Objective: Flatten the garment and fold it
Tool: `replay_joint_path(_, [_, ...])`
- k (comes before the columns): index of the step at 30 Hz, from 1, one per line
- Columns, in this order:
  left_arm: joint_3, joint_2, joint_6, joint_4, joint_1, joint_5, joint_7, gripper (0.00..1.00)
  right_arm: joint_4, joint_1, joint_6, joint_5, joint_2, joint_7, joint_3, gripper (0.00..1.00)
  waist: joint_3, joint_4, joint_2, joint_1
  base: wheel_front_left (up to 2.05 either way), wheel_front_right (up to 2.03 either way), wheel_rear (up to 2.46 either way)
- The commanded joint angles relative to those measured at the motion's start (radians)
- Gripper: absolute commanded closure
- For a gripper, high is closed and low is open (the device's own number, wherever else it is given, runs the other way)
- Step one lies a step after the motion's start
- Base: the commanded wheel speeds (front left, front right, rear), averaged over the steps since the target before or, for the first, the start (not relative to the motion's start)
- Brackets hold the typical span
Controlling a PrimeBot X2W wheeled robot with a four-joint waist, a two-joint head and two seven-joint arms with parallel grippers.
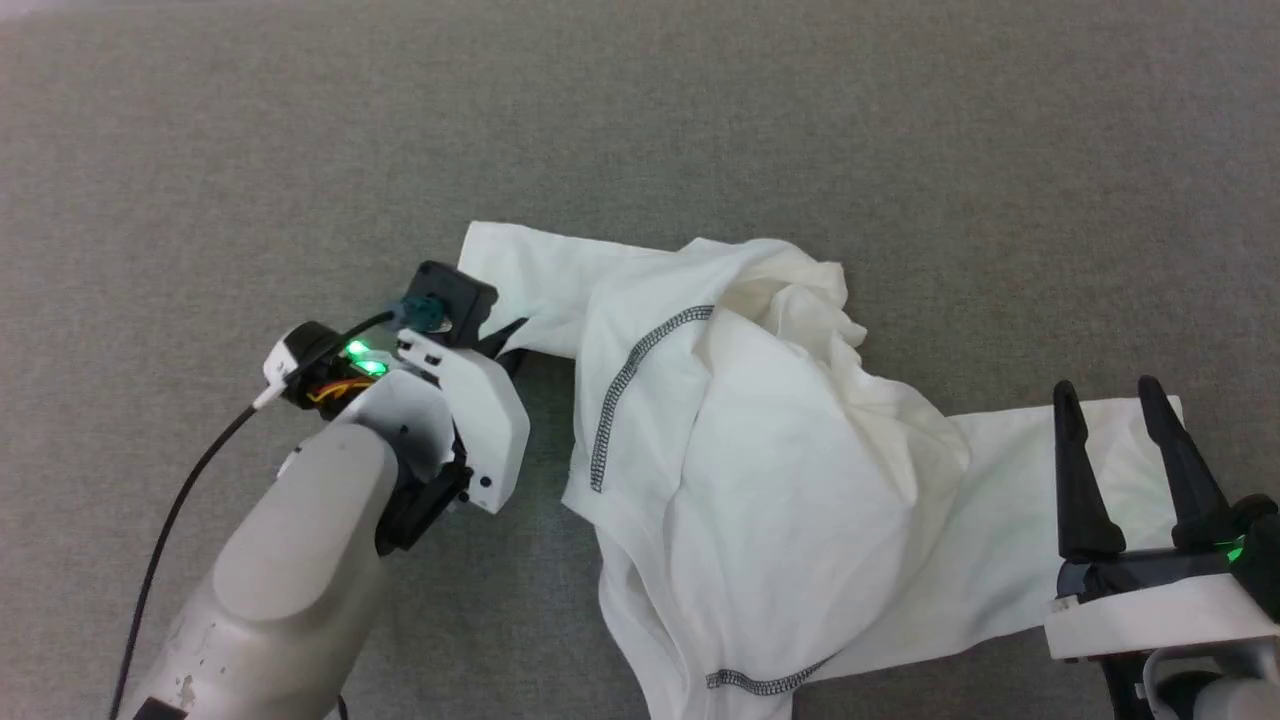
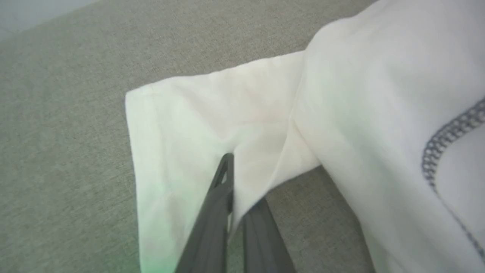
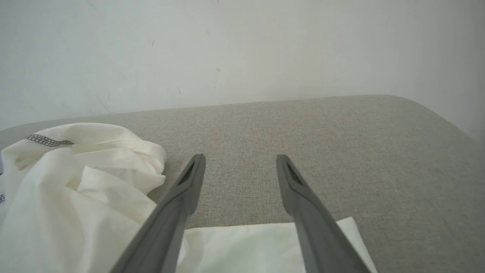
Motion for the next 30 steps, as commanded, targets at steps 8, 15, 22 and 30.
replay_joint_path(8, [0.201,0.103,0.118,-0.2,0.15,-0.097,-0.128,1.0,0.02,-0.002,-0.001,0.02,0.003,0.005,0.008,0.0,-0.095,0.067,0.0,-0.0002,0.0,0.0,0.0])
replay_joint_path(15, [0.514,0.275,0.285,-0.42,0.469,-0.202,-0.161,1.0,0.028,0.012,-0.001,0.02,0.003,0.009,-0.009,0.0,-0.105,0.092,0.0,-0.0002,0.0,0.0,0.0])
replay_joint_path(22, [0.702,0.288,0.379,-0.434,0.759,-0.241,-0.217,1.0,0.04,0.018,-0.001,0.011,0.003,0.02,-0.033,0.0,-0.107,0.105,0.0,-0.0002,0.0,0.0,0.0])
replay_joint_path(30, [0.696,0.21,0.351,-0.453,0.721,-0.268,-0.335,0.0,0.037,0.018,-0.001,-0.003,0.003,0.047,-0.034,0.0,-0.122,0.131,0.0,-0.0002,0.0,0.0,0.0])
